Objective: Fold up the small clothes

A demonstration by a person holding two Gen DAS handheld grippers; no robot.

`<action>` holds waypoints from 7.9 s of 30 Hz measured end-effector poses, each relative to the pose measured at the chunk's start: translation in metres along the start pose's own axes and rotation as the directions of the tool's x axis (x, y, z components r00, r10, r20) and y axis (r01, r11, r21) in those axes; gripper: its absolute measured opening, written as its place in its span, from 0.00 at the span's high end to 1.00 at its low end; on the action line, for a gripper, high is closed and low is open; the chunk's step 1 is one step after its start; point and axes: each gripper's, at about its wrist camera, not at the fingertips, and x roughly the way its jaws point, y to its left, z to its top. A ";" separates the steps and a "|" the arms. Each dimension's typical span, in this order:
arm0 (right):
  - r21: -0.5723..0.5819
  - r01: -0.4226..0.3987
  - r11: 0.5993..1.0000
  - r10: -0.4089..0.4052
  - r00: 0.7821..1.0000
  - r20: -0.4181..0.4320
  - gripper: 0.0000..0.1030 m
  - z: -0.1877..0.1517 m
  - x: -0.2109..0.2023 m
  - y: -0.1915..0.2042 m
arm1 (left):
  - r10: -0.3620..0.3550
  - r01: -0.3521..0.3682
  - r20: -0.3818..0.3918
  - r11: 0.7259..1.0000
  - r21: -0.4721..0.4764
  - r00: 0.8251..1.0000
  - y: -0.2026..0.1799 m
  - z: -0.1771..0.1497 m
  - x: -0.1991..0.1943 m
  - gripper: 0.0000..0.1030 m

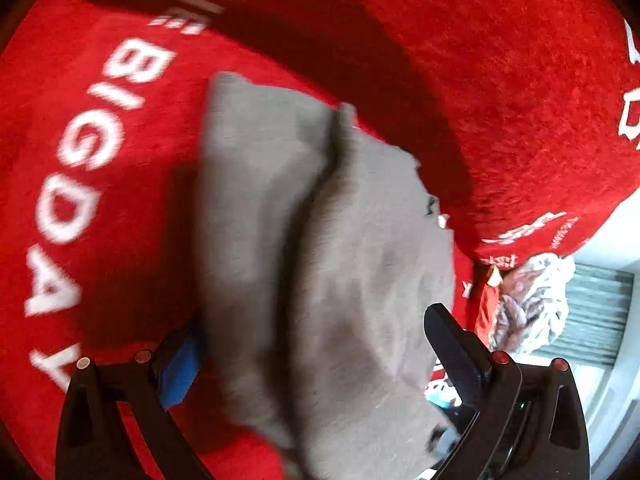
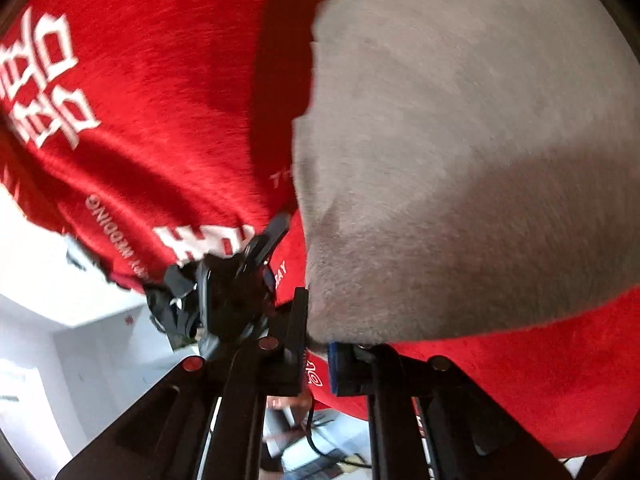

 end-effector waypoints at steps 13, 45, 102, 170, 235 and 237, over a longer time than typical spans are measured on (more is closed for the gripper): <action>-0.325 0.371 0.870 -0.447 0.871 -0.202 0.87 -0.030 -0.008 0.010 | 0.194 -0.191 -0.002 0.972 0.138 0.981 -0.038 -0.003 0.033 0.22; -0.309 0.513 0.801 -0.510 0.855 0.095 0.88 0.102 -0.089 -0.009 | 0.074 -0.141 0.170 0.893 0.428 0.983 -0.239 -0.046 0.055 0.84; -0.159 0.427 0.890 -0.390 0.895 0.215 0.85 0.184 -0.240 -0.093 | 0.540 -0.596 0.270 0.638 0.487 0.797 -0.210 -0.094 0.136 0.12; -0.055 0.714 0.697 -0.683 0.686 0.251 0.55 0.096 -0.285 -0.066 | 0.665 -0.616 0.140 0.564 0.549 0.734 -0.202 -0.154 0.121 0.12; -0.077 0.378 0.923 -0.370 0.924 0.100 0.41 0.204 -0.287 -0.090 | 0.602 -0.616 0.144 0.736 0.280 0.785 -0.211 -0.061 0.155 0.00; -0.080 0.365 0.927 -0.358 0.929 0.090 0.41 0.205 -0.284 -0.091 | 0.583 -0.593 0.129 0.752 0.287 0.802 -0.209 -0.058 0.153 0.00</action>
